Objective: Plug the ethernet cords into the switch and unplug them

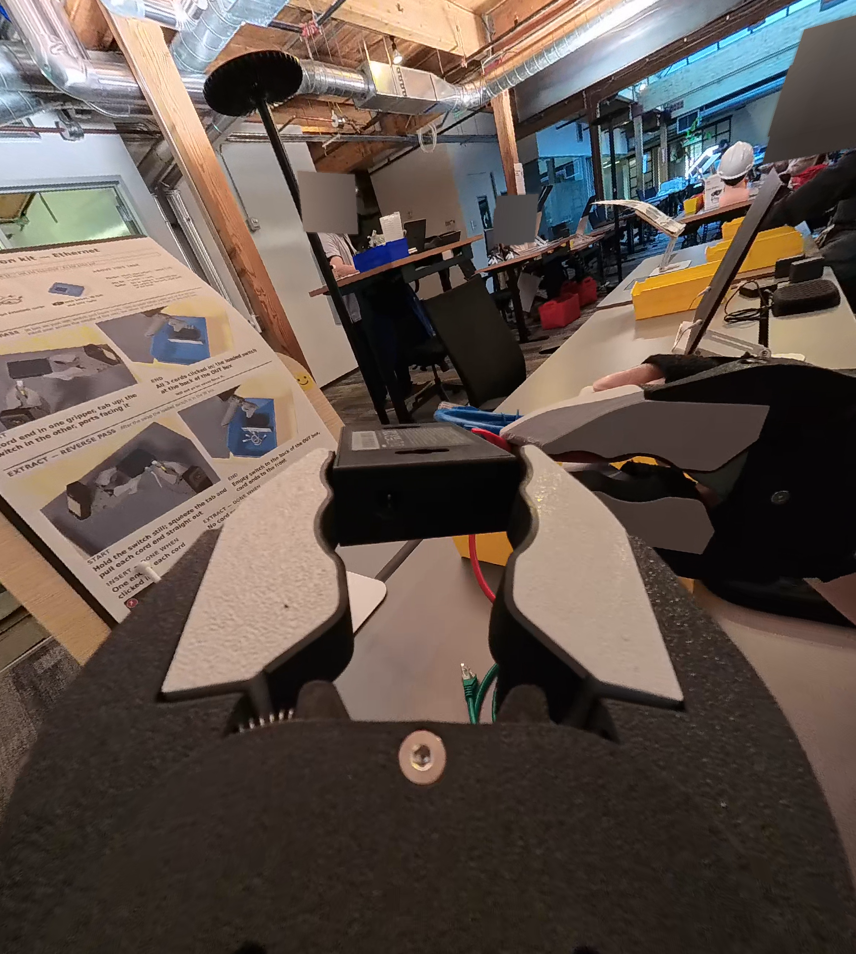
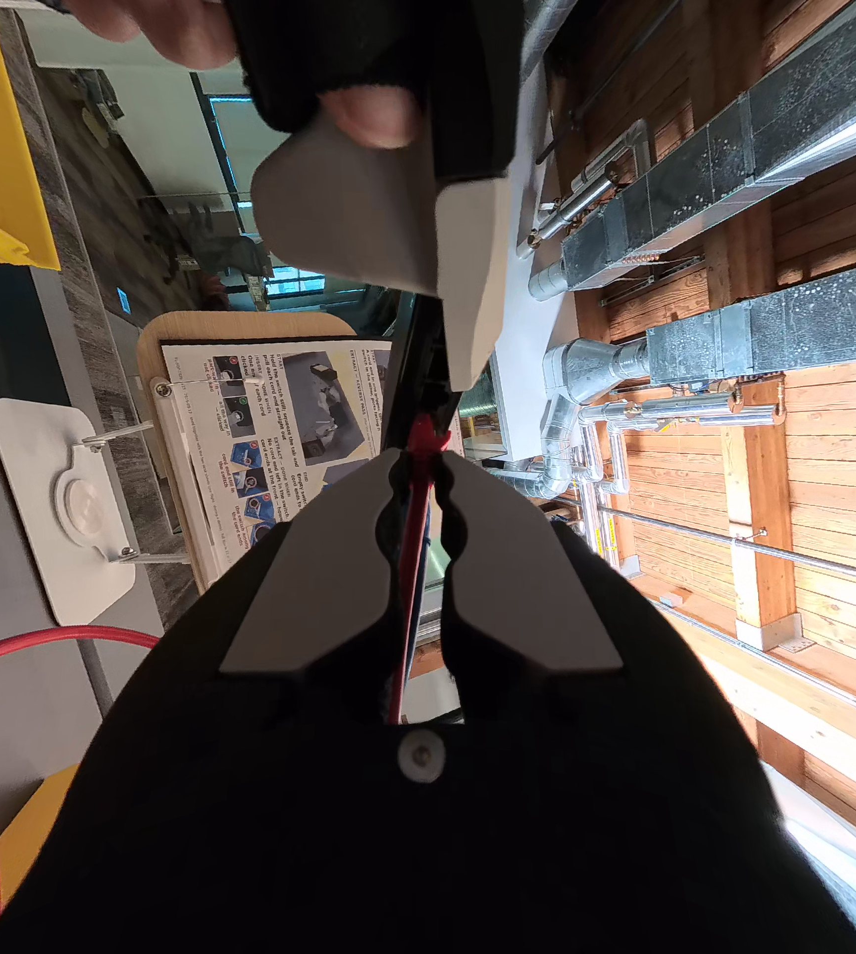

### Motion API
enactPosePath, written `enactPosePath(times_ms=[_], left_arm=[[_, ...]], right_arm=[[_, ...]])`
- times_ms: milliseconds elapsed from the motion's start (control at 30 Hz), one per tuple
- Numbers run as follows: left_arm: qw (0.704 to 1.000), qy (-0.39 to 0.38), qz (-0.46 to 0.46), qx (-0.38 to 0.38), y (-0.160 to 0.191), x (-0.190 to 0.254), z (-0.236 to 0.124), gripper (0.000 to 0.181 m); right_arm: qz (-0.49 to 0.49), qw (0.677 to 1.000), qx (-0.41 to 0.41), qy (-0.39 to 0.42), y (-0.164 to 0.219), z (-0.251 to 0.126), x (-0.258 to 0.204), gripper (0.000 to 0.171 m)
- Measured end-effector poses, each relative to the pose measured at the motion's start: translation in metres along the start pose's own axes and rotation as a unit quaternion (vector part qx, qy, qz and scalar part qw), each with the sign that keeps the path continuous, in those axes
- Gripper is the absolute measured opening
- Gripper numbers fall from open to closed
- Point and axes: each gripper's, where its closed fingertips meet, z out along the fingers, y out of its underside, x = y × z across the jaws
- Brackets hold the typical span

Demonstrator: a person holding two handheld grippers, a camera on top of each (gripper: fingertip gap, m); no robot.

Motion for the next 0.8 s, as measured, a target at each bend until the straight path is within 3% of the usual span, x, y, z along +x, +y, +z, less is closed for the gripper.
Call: enactPosePath(times_ms=[800], left_arm=[[1.0,-0.006,-0.015,-0.006,0.0026,-0.0008,0.0039,0.063]], right_arm=[[0.02,1.0,-0.002,-0.017,0.0038,0.0022,-0.0035,0.01]])
